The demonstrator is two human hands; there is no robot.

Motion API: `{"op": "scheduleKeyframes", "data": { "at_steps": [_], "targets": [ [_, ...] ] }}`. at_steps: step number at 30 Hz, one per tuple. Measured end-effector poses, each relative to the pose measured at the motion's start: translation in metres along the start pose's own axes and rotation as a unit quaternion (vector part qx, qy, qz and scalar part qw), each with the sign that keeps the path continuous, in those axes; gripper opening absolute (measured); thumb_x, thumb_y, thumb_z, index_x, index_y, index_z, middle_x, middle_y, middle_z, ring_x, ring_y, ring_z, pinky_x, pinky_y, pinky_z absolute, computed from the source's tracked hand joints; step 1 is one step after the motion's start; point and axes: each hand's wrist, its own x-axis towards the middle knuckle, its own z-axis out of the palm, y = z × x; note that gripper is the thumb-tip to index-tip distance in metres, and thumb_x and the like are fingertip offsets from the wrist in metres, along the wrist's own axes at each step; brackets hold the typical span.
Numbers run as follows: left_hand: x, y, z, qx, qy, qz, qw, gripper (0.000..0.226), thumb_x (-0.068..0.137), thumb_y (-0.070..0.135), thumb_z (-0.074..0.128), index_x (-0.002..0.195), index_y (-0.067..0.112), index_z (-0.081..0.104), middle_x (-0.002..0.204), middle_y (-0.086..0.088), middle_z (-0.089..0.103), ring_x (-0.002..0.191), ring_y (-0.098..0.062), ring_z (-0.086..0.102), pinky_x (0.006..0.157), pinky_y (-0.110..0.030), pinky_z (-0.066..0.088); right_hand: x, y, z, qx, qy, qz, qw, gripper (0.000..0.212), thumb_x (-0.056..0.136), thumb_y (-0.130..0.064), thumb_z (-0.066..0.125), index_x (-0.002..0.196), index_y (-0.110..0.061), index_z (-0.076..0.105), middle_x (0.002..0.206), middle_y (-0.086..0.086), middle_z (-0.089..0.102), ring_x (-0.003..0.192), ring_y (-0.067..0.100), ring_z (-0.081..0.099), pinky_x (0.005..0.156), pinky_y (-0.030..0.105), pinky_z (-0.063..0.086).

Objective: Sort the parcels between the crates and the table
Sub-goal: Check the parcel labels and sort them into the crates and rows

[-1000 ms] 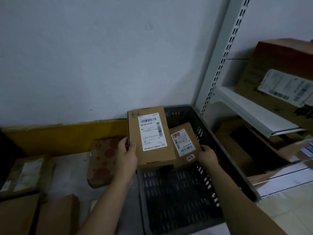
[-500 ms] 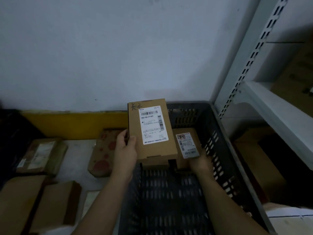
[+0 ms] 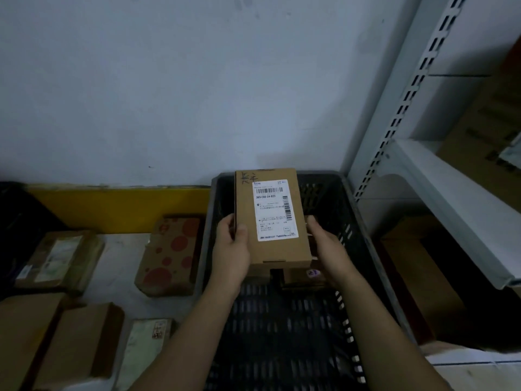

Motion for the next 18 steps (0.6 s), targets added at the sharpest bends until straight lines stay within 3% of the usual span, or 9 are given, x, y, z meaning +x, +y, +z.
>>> {"op": "scheduleKeyframes", "data": {
  "at_steps": [1,3,6,11,14,18],
  "targets": [
    [-0.001,-0.001,0.004,0.004,-0.005,0.001,1.0,0.045,0.114,0.036,0.046,0.158,0.034,0.039,0.125,0.011,0.062,0.1,0.0,0.06,0.072,-0.023,0.049,-0.015,-0.008,0.001,0.03,-0.043,-0.009,0.999,0.058,0.094,-0.081,0.057,0.13,-0.04,0.075,0.126,-0.006,0.079,0.114,0.022,0.076,0.096,0.047,0.06],
    [-0.004,-0.004,0.01,0.007,-0.015,0.002,1.0,0.045,0.114,0.037,0.045,0.158,0.034,0.038,0.128,0.009,0.062,0.1,0.001,0.059,0.071,-0.023,0.048,-0.034,-0.014,0.005,0.072,-0.084,-0.055,0.992,0.039,0.103,-0.05,0.069,0.138,-0.032,0.069,0.129,-0.002,0.079,0.114,0.024,0.078,0.093,0.049,0.063],
    [-0.004,-0.007,0.014,0.039,-0.045,0.025,0.998,0.045,0.114,0.036,0.046,0.158,0.035,0.037,0.139,0.007,0.059,0.103,0.0,0.058,0.072,-0.022,0.047,-0.04,-0.008,0.002,0.103,-0.04,-0.098,0.989,0.044,0.1,-0.024,0.076,0.143,-0.028,0.064,0.129,-0.001,0.079,0.114,0.025,0.078,0.102,0.054,0.061],
    [0.003,-0.009,0.01,0.112,-0.09,0.054,0.988,0.055,0.111,0.033,0.054,0.162,0.031,0.035,0.149,0.006,0.056,0.122,-0.009,0.056,0.078,-0.018,0.046,-0.027,0.0,-0.012,0.1,-0.012,-0.097,0.99,0.055,0.092,-0.036,0.08,0.144,-0.038,0.063,0.129,-0.006,0.078,0.117,0.023,0.076,0.101,0.053,0.061],
    [0.004,-0.011,0.001,0.207,-0.076,0.116,0.969,0.054,0.11,0.029,0.054,0.161,0.025,0.037,0.149,0.004,0.057,0.121,-0.007,0.056,0.094,-0.023,0.045,-0.003,0.015,-0.013,0.012,0.087,-0.101,0.991,0.041,0.103,-0.032,0.071,0.142,-0.04,0.064,0.126,-0.009,0.077,0.112,0.018,0.074,0.1,0.048,0.061],
    [0.004,-0.022,-0.024,0.382,-0.033,0.268,0.884,0.05,0.105,0.026,0.057,0.154,0.016,0.049,0.148,-0.004,0.056,0.139,-0.024,0.05,0.116,-0.038,0.043,0.028,0.053,-0.017,-0.092,0.14,-0.067,0.984,0.043,0.109,-0.025,0.062,0.152,-0.024,0.059,0.135,0.001,0.07,0.118,0.026,0.066,0.108,0.046,0.054]
  ]
}}
